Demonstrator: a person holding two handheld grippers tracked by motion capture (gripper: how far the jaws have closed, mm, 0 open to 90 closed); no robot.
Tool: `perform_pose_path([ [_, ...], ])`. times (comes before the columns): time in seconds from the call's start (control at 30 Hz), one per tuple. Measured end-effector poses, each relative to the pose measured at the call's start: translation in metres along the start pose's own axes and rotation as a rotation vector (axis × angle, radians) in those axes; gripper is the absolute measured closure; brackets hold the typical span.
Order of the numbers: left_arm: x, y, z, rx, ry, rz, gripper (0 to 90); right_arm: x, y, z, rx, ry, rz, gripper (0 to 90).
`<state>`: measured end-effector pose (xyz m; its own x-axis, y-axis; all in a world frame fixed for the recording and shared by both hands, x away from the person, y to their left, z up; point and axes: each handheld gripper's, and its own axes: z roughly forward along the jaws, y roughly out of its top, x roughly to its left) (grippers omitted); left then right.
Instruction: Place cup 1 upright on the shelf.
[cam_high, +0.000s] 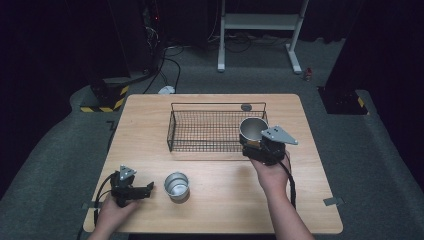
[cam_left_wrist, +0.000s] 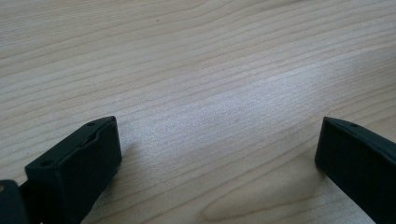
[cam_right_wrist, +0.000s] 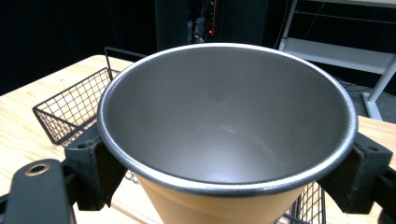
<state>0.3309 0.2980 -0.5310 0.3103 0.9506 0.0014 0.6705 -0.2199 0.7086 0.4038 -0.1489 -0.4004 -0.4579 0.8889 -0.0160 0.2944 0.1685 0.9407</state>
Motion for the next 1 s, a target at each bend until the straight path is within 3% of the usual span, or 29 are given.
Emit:
perform_pose_path([
  [0.63, 0.0, 0.0, 0.0, 0.001, -0.002, -0.003, 0.6, -0.007, 0.019, 0.031, 0.02, -0.041, 0.018, 13.6],
  [1.0, 0.0, 0.0, 0.0, -0.003, 0.0, -0.004, 0.6, -0.022, 0.015, 0.053, 0.046, -0.066, 0.081, 13.6],
])
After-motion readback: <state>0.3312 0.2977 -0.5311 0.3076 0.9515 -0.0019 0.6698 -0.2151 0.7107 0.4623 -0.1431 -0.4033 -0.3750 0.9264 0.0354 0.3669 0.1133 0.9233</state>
